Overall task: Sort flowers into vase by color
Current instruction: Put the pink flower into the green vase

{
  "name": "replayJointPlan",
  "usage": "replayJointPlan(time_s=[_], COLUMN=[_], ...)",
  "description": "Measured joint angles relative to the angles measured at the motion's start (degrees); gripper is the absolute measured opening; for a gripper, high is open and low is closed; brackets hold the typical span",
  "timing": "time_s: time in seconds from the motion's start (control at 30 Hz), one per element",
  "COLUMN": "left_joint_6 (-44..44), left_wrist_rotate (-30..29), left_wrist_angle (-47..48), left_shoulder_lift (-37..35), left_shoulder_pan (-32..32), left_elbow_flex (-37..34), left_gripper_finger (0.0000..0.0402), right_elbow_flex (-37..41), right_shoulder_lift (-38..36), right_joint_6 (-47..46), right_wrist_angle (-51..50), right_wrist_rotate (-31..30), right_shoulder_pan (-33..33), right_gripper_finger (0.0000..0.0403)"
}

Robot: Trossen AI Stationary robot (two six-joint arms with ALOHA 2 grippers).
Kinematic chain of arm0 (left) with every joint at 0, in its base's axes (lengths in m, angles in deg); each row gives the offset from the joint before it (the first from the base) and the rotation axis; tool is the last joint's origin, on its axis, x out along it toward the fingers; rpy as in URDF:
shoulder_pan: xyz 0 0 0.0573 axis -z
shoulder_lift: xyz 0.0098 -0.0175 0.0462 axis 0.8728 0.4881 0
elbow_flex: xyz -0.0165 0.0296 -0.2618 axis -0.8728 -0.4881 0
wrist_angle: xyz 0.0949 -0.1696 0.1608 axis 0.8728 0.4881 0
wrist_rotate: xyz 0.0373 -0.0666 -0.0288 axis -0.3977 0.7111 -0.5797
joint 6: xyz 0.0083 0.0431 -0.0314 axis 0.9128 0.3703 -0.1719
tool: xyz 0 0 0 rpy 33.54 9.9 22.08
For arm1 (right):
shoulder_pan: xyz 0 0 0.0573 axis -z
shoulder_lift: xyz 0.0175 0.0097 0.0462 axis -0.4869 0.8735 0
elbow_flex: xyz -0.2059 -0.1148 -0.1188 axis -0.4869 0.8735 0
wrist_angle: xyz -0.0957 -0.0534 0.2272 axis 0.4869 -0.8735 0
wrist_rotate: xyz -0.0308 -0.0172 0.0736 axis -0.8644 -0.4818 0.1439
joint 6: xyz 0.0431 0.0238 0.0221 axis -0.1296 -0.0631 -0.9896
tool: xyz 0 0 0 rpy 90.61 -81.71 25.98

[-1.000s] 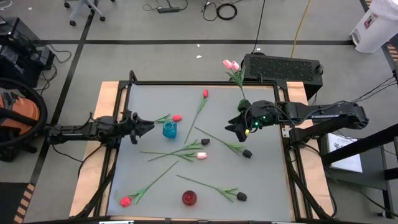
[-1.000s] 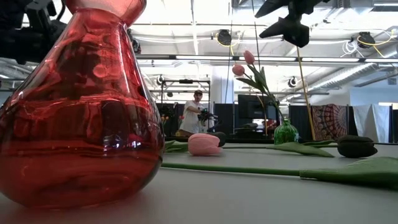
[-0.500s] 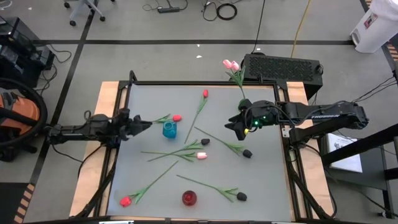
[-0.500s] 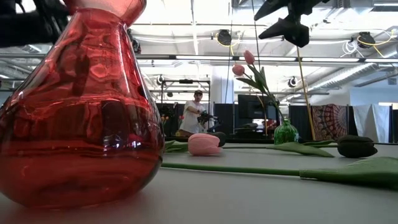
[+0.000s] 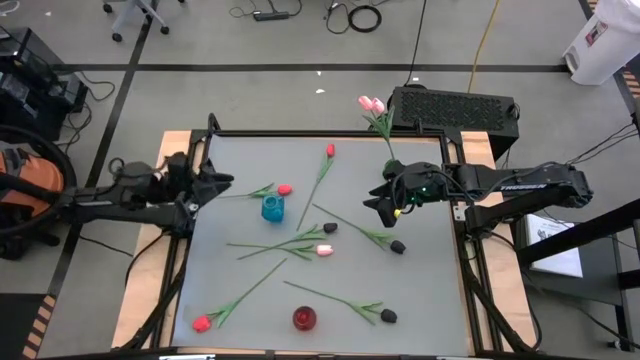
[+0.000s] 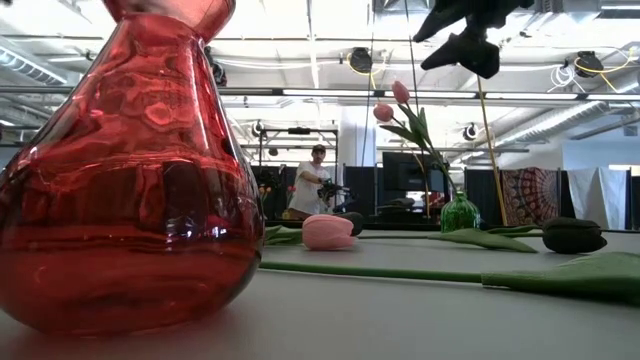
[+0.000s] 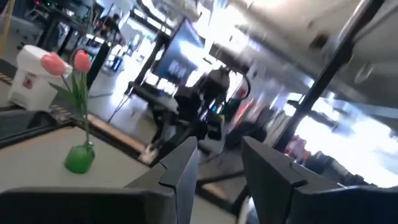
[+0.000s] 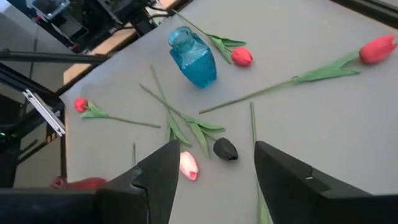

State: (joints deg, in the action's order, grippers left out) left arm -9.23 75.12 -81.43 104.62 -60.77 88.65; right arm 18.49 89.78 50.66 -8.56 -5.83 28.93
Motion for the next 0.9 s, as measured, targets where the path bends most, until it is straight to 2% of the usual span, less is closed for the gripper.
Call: replayJointPlan(time_s=[0.13,0.27,0.5,0.63,0.9], left_joint_6=[5.07,8.52,11.73,17.16,30.01], left_wrist_rotate=[3.31,6.58,11.93,13.05,13.26], left_wrist_angle=[6.16,12.13,16.08,18.34,19.58], left_shoulder_lift=[10.58,19.82,31.31,36.61,45.76], left_shoulder_pan=[0.00,0.00,0.02,0.72,8.10], left_elbow_flex=[7.32,11.65,12.58,12.56,12.55], left_gripper_finger=[0.0132,0.0132,0.0132,0.0132,0.0132], right_elbow_flex=[0.00,0.00,0.00,0.00,0.00], right_shoulder_lift=[0.00,0.00,0.00,0.00,0.00], right_joint_6=[0.59,1.96,4.84,5.24,9.11], right_wrist_angle=[-1.41,-1.98,-3.31,-4.05,-4.44], right_wrist_rotate=[0.03,0.06,0.07,0.06,0.07], right_shoulder_pan=[0.00,0.00,0.00,0.00,0.00], right_gripper_finger=[0.0199,0.0199,0.0199,0.0199,0.0199])
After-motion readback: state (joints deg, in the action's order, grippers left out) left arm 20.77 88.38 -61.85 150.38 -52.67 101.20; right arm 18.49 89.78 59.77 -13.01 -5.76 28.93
